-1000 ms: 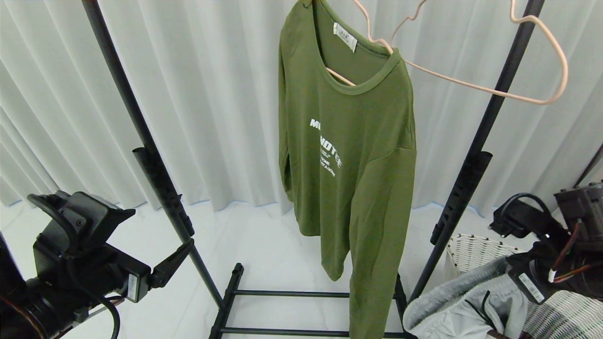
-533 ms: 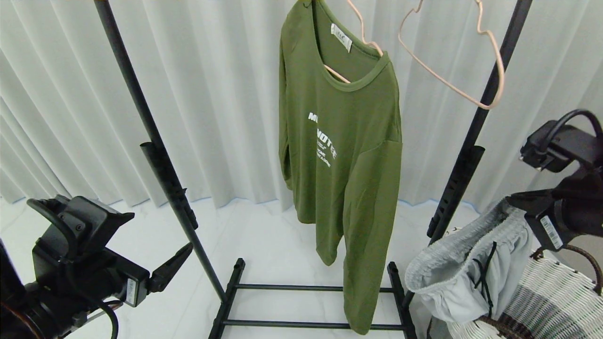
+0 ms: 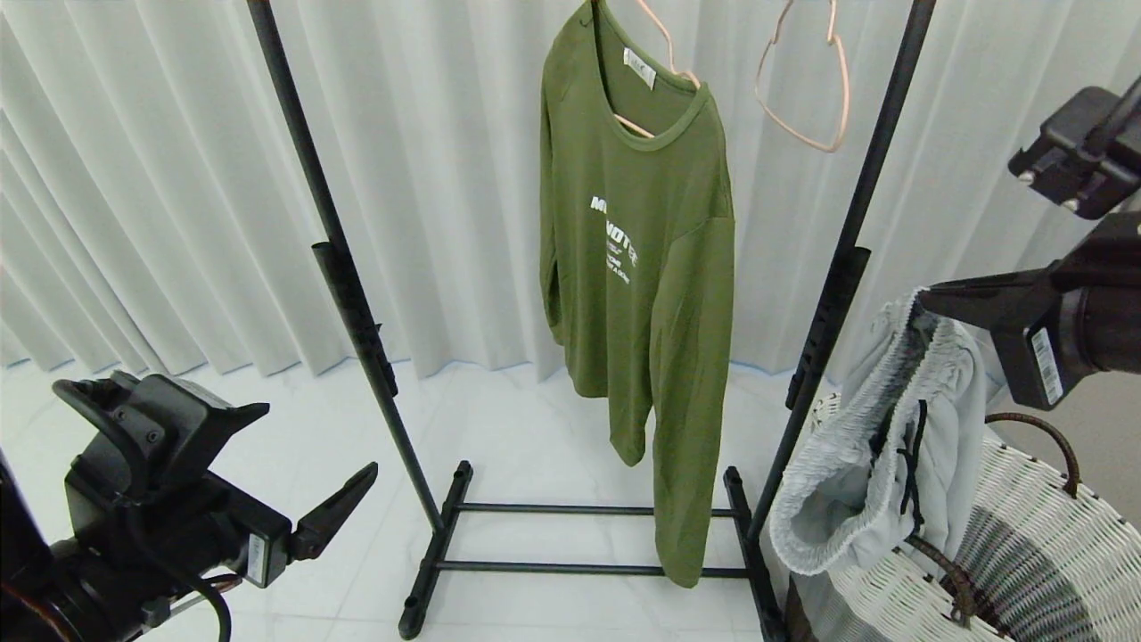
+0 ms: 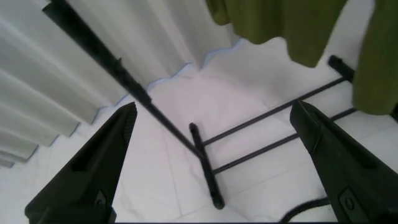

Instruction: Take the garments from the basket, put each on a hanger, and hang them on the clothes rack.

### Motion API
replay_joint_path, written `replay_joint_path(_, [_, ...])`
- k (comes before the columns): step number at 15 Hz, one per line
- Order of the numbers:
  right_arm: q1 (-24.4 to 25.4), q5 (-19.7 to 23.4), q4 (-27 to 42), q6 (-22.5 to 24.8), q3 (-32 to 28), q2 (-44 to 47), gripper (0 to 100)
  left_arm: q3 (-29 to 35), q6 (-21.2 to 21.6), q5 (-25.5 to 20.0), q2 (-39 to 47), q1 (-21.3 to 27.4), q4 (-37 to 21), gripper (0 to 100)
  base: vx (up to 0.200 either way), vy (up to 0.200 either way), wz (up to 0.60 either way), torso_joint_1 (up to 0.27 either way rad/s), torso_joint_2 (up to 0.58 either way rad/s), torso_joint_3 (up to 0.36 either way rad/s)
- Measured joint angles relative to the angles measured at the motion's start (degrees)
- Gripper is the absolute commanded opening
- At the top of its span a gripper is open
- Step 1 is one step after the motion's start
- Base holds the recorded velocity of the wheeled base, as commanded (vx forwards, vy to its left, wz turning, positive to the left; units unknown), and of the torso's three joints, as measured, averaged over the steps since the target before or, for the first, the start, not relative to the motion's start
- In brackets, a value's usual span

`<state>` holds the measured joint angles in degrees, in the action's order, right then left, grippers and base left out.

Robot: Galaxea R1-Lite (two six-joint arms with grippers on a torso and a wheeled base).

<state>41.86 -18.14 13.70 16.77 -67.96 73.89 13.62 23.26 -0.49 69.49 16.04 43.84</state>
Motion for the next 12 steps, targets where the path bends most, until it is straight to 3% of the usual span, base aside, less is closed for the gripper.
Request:
replay_joint_path(3, [5.2,0.0,-0.1,-5.6,-5.1,2.4,0,0.3,-1.8,-0.2,0.2,6.1,0.0,100,0.0,0.0,0.0,0.0,0.0,0.0])
replay_joint_path(5, [9.0,0.0,0.0,-8.1,-8.4,4.0,0,1.2,-5.6,-0.3,0.5,12.9,0.0,100,0.0,0.0,0.0,0.0,0.0,0.0])
replay_joint_path(8, [13.5,0.2,-0.2,-11.0,-12.3,6.0,0,6.0,-18.6,0.0,2.9,24.1,0.0,100,0.0,0.0,0.0,0.0,0.0,0.0])
replay_joint_path(12, [18.2,0.3,-0.6,-11.8,-14.3,7.1,0,16.0,-31.4,0.2,11.4,31.7,0.0,100,0.0,0.0,0.0,0.0,0.0,0.0])
